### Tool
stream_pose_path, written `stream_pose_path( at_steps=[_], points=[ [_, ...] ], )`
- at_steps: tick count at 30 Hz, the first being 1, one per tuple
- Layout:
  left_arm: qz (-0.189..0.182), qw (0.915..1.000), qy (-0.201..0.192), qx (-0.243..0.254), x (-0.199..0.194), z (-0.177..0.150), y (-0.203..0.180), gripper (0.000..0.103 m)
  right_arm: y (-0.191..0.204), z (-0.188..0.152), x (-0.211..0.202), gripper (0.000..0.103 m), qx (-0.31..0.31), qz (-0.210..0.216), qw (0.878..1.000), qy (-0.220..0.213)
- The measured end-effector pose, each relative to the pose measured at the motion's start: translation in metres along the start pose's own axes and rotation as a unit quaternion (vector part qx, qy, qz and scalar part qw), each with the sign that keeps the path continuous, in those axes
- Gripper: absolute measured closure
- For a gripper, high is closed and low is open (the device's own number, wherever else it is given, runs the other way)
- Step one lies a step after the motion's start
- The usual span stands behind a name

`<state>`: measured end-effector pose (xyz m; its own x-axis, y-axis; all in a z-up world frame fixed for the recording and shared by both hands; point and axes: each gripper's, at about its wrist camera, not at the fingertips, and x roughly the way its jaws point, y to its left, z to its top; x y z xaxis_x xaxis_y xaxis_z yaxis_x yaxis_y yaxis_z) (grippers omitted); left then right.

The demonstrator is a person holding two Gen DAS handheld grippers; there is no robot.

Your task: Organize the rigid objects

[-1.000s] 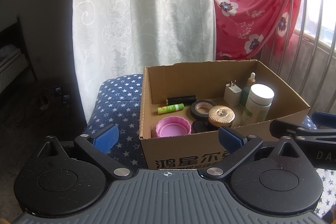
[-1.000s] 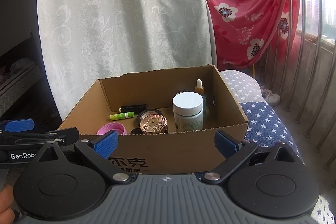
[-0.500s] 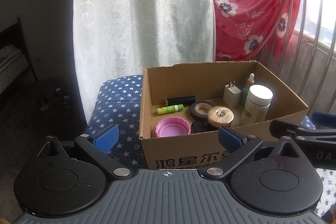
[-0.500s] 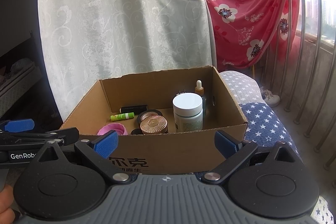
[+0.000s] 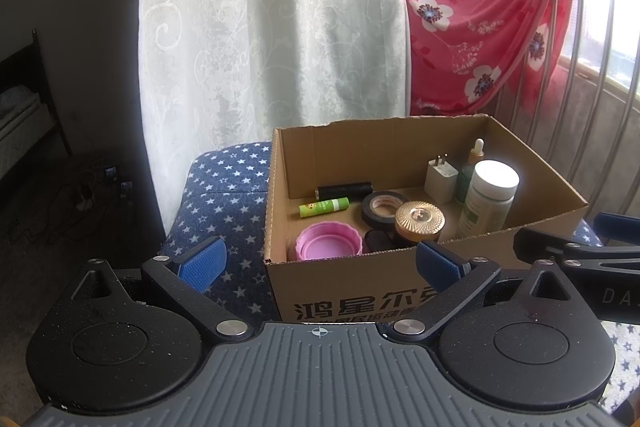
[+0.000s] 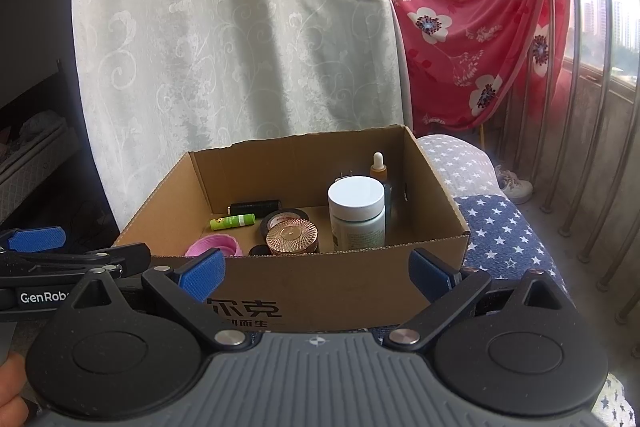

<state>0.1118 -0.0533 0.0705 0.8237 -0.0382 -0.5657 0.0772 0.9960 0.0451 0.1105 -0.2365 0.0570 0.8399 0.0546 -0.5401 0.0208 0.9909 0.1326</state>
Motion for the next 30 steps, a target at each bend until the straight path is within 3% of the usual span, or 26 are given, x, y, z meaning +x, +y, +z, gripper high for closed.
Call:
stream_pose_path(
  at_steps=[30],
  points=[
    [-0.001,1.0,0.001,0.001,-0.0005,-0.0002,-0.0008,0.001,-0.0004,-0.0001,-0.0033,0.003,0.002,0.0,1.0,0.001]
  ],
)
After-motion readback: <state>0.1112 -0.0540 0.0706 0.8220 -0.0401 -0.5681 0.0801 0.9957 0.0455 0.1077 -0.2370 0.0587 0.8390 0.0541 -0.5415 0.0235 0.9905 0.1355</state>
